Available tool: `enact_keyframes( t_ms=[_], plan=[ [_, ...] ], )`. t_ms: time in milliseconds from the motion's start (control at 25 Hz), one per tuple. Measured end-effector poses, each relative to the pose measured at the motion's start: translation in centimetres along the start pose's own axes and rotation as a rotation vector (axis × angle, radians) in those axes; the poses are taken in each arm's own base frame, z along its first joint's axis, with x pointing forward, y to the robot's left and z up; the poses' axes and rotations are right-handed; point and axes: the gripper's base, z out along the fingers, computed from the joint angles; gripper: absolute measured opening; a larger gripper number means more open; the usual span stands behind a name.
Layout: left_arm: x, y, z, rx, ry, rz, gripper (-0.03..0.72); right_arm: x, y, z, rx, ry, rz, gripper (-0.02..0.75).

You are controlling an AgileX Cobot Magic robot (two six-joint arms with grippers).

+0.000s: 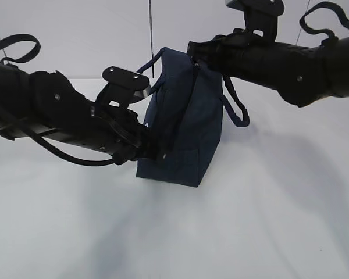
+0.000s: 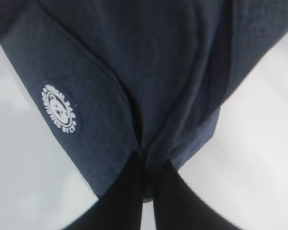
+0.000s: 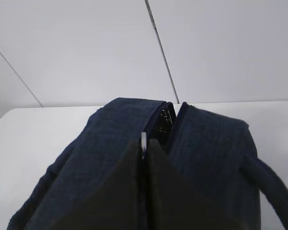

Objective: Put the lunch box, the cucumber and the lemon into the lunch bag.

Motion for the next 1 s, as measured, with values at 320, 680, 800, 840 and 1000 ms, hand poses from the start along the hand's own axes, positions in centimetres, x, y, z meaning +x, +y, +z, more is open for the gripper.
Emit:
enact_keyframes(
  t_ms=[320, 680, 800, 840, 1000],
  plan=[
    [0.3, 0.0, -1.3, -0.003, -0.012, 0.003, -0.004, -1.0, -0.1, 2.4, 0.012, 0.007, 0.007, 0.0],
    [0.5, 0.0, -1.3, 0.0, -0.004, 0.0, -0.004, -1.3, -0.9, 6.4, 0.046, 0.074, 0.021, 0.0],
    [0.5, 0.0, -1.3, 0.0, -0.004, 0.0, -0.004, -1.7, -0.8, 6.8, 0.05, 0.084, 0.022, 0.0],
    [0.5, 0.0, -1.3, 0.0, -0.004, 0.0, -0.004, -1.9, -0.8, 6.9, 0.052, 0.088, 0.023, 0.0],
    [0.5, 0.0, -1.3, 0.001, -0.005, -0.007, -0.004, -1.6, -1.1, 7.3, 0.063, 0.113, 0.021, 0.0]
  ],
)
